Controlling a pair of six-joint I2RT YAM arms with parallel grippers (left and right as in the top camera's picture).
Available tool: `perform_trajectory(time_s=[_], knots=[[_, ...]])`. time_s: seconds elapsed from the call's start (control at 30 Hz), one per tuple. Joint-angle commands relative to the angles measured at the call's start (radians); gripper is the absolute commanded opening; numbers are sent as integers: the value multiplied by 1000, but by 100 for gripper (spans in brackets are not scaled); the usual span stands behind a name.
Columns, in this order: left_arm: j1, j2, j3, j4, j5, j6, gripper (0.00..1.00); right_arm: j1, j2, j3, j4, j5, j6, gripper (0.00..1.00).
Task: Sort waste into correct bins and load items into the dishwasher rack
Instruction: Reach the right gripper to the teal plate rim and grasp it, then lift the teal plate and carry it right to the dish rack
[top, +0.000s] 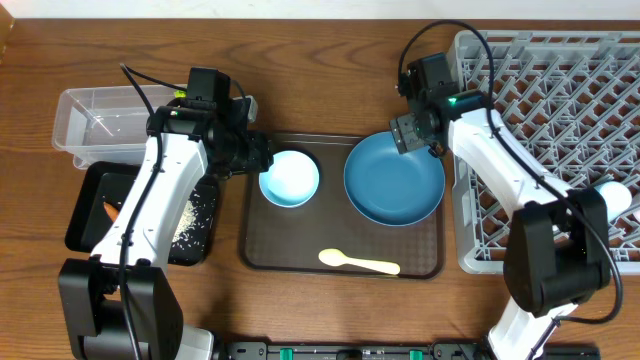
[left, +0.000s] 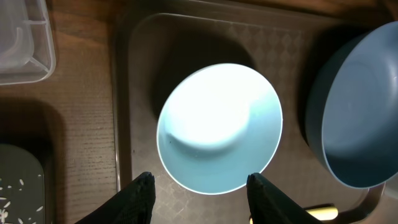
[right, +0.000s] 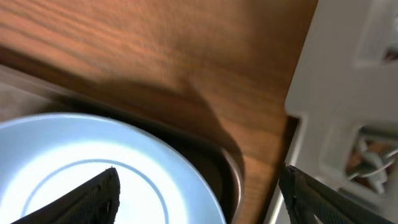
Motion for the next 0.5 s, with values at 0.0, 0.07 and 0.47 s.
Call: perform_trajectory(time_s=[0.0,0.07,0.47], knots=[[5,-6,1,-3,-13,13,50,3,7,5,-23,21,37,82],[5,-6,1,-3,-13,13,50,3,12,5,-55,16,37,83],[5,-6,1,-5,-13,13,50,3,68,4,-179,-9,33,82]])
